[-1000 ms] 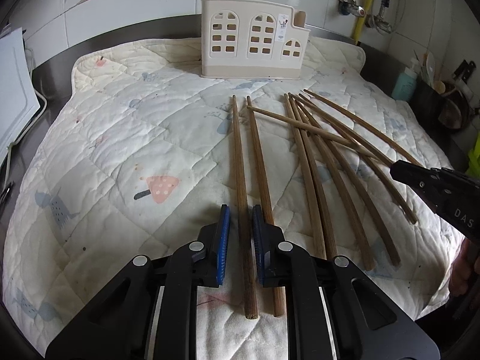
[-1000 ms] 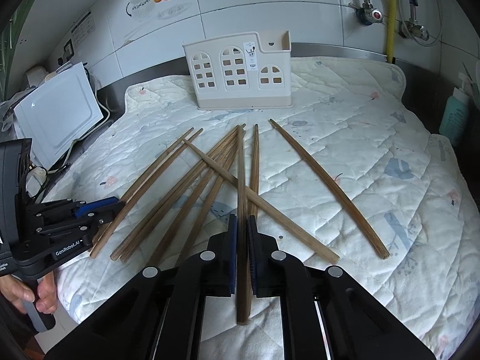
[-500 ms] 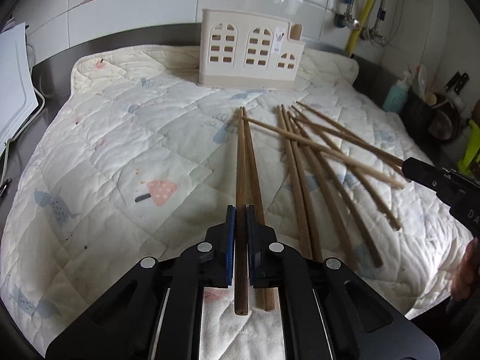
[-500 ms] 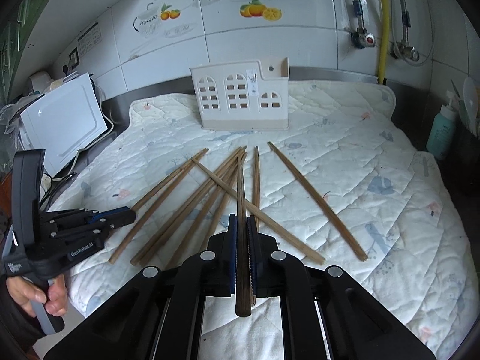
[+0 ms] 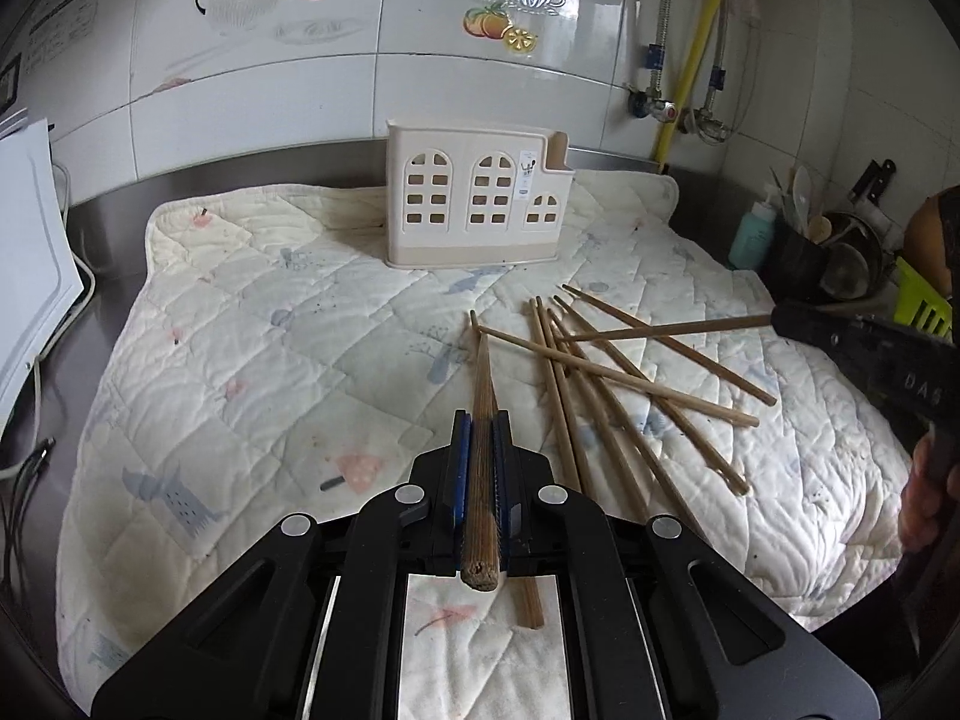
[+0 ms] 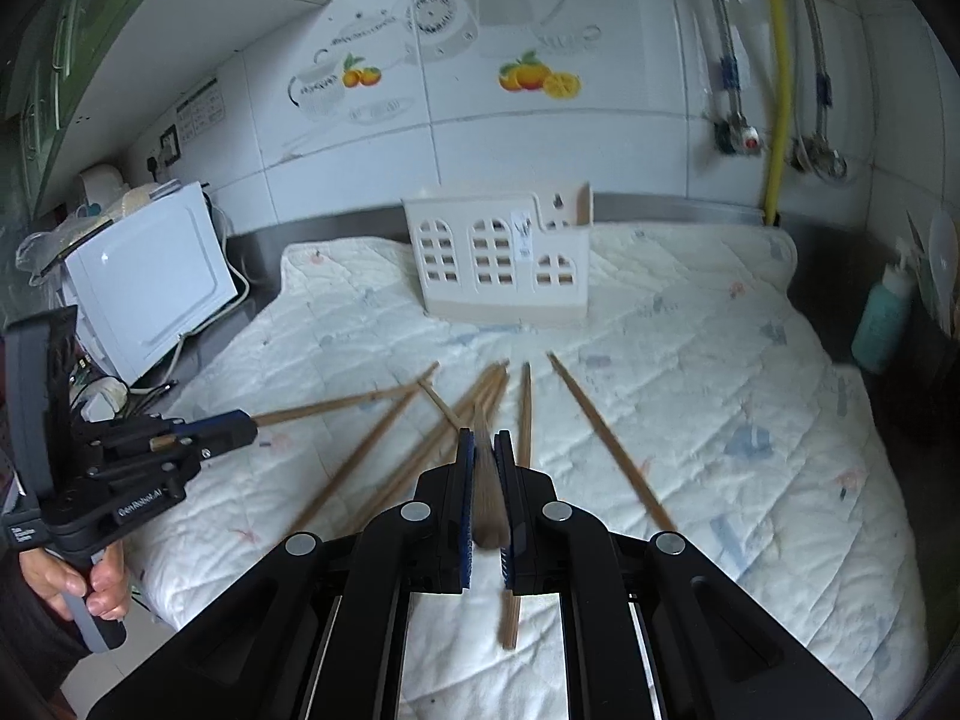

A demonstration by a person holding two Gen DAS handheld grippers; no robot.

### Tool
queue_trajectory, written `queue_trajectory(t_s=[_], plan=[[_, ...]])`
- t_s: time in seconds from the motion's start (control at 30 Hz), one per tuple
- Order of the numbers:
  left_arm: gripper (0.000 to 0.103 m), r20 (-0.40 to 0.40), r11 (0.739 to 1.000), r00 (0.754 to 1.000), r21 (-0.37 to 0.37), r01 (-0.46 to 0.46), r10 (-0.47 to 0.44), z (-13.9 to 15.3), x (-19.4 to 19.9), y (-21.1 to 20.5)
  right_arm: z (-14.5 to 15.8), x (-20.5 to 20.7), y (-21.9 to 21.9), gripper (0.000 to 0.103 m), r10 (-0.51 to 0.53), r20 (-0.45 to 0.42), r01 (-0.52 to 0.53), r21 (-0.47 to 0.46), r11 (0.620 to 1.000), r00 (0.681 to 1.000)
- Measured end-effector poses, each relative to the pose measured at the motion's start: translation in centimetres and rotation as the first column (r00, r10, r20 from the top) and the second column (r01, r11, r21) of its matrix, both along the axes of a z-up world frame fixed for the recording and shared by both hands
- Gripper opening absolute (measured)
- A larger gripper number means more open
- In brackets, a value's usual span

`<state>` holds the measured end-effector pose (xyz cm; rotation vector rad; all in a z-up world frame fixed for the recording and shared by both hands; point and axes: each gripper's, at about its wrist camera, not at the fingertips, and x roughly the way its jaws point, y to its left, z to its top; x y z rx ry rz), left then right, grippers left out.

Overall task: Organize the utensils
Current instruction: 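Lift both held chopsticks upright and carry them over the white holder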

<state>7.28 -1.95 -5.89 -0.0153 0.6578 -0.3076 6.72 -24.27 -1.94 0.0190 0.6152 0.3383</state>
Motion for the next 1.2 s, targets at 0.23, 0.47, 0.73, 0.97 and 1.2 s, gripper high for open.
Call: queue_trajectory(t_s=[0.23,0.47,0.73,0.97,1.2], plan=[[0.005,0.034,1.000,0.999,-0.016,0.016,-0.016,3.4,1.9,1.3,4.5,2.3,0.0,0.007,0.059,0.033,-0.059,0.016,0.998,0.998],[0.005,0.082,1.000,0.996,-0.011,0.019,-0.018,7.0,4.5,1.6,10.1,6.3,0.0,0.007,0.070,0.092,-0.066,-0.044,0.997,0.993],[0.005,0.119,0.999,0.992,0.024,0.032,-0.035,9.8,7.7,0.9,15.6,13.2,-0.4,0.007,0.010,0.154,0.001,-0.071,0.997,0.988],[0.005,0.243,1.000,0.970,0.009,0.023,-0.024,15.4,10.0,1.0,16.9,18.9,-0.8,0.007,-0.066,0.181,0.075,-0.046,0.996,0.981],[0.005,0.353,1.000,0.935,-0.004,-0.014,0.015,19.9,13.8,0.1,13.5,23.1,0.2,0.007,-0.080,0.124,0.092,-0.087,0.992,0.989]])
